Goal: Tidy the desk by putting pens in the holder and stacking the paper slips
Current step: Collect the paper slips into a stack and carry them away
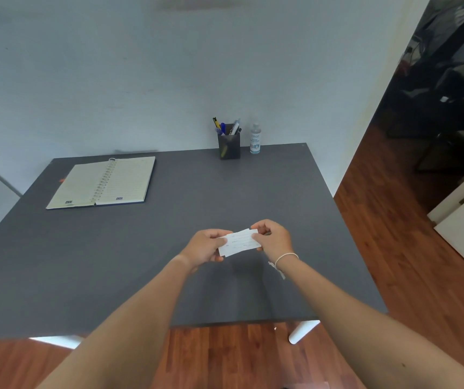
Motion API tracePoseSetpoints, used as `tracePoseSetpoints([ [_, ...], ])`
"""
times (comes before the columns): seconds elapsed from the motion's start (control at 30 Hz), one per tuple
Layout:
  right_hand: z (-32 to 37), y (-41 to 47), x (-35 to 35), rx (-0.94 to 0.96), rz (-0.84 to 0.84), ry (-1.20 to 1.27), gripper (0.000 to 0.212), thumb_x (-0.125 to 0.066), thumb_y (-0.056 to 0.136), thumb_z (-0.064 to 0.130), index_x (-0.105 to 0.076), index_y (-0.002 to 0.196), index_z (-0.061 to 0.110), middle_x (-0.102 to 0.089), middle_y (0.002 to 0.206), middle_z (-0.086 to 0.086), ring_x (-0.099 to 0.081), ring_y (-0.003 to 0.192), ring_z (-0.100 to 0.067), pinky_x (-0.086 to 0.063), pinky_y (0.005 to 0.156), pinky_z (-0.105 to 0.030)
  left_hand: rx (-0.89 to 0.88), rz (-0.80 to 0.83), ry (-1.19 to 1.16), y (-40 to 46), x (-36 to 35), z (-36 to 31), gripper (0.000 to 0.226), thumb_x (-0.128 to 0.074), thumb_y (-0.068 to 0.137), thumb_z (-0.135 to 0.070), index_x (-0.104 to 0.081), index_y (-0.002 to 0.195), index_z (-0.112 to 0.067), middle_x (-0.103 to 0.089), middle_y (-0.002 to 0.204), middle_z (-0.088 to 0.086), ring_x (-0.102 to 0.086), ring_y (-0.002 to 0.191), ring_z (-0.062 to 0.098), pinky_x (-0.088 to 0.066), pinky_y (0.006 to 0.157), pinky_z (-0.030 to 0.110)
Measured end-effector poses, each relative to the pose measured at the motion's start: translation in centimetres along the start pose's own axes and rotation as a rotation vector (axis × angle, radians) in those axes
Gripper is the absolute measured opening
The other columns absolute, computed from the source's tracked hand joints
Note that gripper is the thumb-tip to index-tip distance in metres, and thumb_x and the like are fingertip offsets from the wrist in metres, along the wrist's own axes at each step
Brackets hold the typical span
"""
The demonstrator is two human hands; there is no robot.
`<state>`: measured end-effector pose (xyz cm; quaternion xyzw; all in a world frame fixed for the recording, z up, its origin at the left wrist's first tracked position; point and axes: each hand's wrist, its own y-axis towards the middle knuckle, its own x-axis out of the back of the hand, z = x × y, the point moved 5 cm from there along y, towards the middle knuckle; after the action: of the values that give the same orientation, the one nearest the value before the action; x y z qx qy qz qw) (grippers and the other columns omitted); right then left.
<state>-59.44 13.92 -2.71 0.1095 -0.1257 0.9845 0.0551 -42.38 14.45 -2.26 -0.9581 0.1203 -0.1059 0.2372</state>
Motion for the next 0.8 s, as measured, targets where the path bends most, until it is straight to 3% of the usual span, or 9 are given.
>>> tracePoseSetpoints([
  [0.2,0.0,0.0,0.4,0.027,0.022,-0.03,0.019,-0.057,0.081,-0.005,-0.061,0.084,0.014,-0.05,0.073,0.001,-0.047,0.063,-0.011,-0.046,0.054,-0.021,0.001,0.009,-0.021,0.2,-1.1,-0.4,0.026,-0.048,0.092,-0.008,-0.063,0.112,-0.014,-0.064,0.087,-0.001,-0.058,0.072,0.012,-0.052,0.058,0.017],
  [0.33,-0.4,0.3,1.0,0.04,0.009,-0.056,0.02,-0.059,0.08,-0.002,-0.063,0.087,0.017,-0.051,0.077,0.003,-0.05,0.075,-0.016,-0.05,0.073,-0.033,0.009,-0.003,-0.032,0.5,-1.8,-0.7,0.026,-0.047,0.092,-0.007,-0.063,0.112,-0.013,-0.064,0.085,0.0,-0.058,0.07,0.012,-0.052,0.057,0.016],
  [0.4,-0.4,0.5,1.4,0.047,0.018,-0.071,0.025,-0.059,0.081,0.0,-0.066,0.099,0.015,-0.052,0.087,0.003,-0.053,0.084,-0.016,-0.052,0.08,-0.034,0.011,-0.007,-0.041,0.6,-2.2,-0.9,0.026,-0.047,0.092,-0.006,-0.063,0.112,-0.013,-0.063,0.084,0.0,-0.057,0.068,0.012,-0.052,0.056,0.016],
  [0.5,-0.6,0.8,2.0,-0.002,0.068,0.02,0.035,-0.056,0.084,-0.003,-0.063,0.116,0.01,-0.055,0.1,-0.002,-0.055,0.091,-0.017,-0.056,0.068,-0.023,0.014,-0.012,-0.038,0.8,-2.8,-1.3,0.027,-0.046,0.093,-0.007,-0.062,0.114,-0.013,-0.064,0.087,0.0,-0.058,0.069,0.012,-0.052,0.055,0.016],
  [0.63,-0.9,1.2,2.8,-0.022,0.084,0.072,0.038,-0.053,0.085,-0.006,-0.061,0.12,0.007,-0.058,0.092,-0.003,-0.056,0.084,-0.017,-0.054,0.054,-0.011,-0.018,-0.06,-0.037,1.3,-3.7,-1.9,0.033,-0.047,0.092,-0.005,-0.056,0.123,-0.013,-0.06,0.101,0.003,-0.057,0.071,0.012,-0.052,0.055,0.016],
  [0.8,-1.4,1.9,4.1,-0.049,0.077,0.074,0.035,-0.054,0.084,-0.003,-0.063,0.116,0.008,-0.055,0.091,-0.004,-0.056,0.063,-0.011,-0.058,0.059,-0.022,-0.052,-0.141,-0.024,2.1,-5.0,-2.5,0.032,-0.048,0.092,-0.006,-0.057,0.122,-0.01,-0.059,0.101,0.008,-0.054,0.073,0.014,-0.05,0.059,0.019],
])
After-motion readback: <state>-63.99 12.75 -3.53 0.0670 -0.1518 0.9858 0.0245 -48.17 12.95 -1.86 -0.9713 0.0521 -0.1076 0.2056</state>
